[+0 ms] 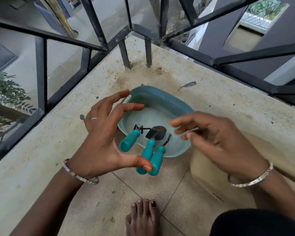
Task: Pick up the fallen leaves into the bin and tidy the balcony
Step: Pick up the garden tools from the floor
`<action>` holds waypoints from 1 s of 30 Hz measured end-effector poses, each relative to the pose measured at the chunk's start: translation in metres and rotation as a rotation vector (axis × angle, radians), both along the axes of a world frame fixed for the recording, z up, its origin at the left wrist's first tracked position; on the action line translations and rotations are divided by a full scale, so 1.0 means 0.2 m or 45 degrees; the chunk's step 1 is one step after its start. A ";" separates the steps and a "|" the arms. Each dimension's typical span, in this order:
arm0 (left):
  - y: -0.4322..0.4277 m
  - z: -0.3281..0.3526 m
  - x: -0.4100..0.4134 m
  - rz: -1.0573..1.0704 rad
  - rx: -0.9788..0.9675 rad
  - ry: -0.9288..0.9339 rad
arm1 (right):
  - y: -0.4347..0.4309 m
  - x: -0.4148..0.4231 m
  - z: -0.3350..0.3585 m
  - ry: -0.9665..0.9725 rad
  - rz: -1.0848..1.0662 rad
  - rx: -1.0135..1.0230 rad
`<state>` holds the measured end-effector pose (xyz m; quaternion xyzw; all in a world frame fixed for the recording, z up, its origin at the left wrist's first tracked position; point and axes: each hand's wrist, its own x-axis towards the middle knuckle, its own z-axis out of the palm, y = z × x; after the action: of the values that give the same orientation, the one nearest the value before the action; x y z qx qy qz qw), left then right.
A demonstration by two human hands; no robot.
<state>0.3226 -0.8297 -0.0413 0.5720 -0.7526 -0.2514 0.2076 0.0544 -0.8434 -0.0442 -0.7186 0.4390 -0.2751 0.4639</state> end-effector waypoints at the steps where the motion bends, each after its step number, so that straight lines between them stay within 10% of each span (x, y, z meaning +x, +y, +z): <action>1: -0.03 0.03 -0.02 0.007 -0.006 0.028 | -0.03 0.00 0.04 -0.088 -0.094 0.050; 10: -0.23 0.38 -0.01 0.203 -0.023 0.297 | -0.27 0.10 0.31 -0.363 -0.788 0.375; 30: 0.83 2.15 0.17 0.763 0.085 0.629 | 0.30 0.59 2.21 -0.220 -0.296 0.559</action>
<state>0.3563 -0.6628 0.3887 0.6951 -0.4710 -0.3341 0.4282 0.1719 -0.7825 0.3987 -0.5192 0.5266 -0.2849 0.6099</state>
